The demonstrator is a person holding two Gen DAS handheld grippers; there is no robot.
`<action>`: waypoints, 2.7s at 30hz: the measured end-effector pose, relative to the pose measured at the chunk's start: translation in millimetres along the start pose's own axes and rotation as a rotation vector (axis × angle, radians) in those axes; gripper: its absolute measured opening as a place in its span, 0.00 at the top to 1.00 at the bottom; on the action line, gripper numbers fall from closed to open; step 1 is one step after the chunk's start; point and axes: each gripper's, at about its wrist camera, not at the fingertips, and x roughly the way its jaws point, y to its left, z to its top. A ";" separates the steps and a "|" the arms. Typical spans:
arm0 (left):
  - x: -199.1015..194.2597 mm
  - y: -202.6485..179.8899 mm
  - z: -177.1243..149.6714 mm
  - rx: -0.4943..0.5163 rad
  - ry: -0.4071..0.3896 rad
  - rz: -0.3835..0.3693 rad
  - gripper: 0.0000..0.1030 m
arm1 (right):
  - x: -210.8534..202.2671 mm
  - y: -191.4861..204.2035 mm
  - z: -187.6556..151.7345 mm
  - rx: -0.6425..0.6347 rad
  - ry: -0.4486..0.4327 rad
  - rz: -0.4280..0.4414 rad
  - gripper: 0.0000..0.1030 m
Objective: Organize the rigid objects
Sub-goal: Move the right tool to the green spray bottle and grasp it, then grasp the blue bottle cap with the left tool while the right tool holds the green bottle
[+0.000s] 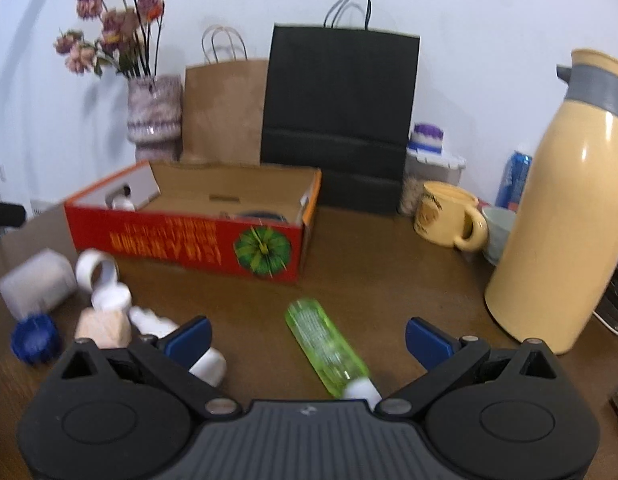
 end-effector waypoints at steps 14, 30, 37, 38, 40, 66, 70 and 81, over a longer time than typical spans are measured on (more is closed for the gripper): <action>11.9 0.7 -29.8 0.022 0.014 -0.005 0.00 | 51.7 -15.9 -10.6 -0.004 0.075 0.007 0.02; 11.7 3.2 -32.3 0.019 0.016 -0.021 0.00 | 60.1 -14.8 -8.9 0.027 0.089 0.085 0.69; 13.4 4.1 -32.8 0.015 0.026 -0.025 0.00 | 40.5 -5.8 -11.7 0.037 0.010 0.030 0.70; 13.4 3.9 -33.2 0.015 0.027 -0.029 0.00 | 37.0 -3.3 -12.3 0.035 0.001 0.024 0.70; 13.7 3.2 -33.2 0.020 0.029 -0.041 0.00 | 30.8 3.2 -13.4 0.020 -0.008 0.019 0.70; 25.3 -33.4 -68.9 0.162 0.150 -0.047 0.00 | -15.9 31.2 -24.1 0.053 -0.073 0.047 0.70; 26.2 -33.5 -69.3 0.157 0.156 -0.045 0.08 | -17.5 32.2 -24.9 0.052 -0.076 0.054 0.70; 21.7 -32.3 -72.5 0.131 0.163 -0.091 0.47 | -26.2 37.8 -29.5 0.057 -0.081 0.065 0.70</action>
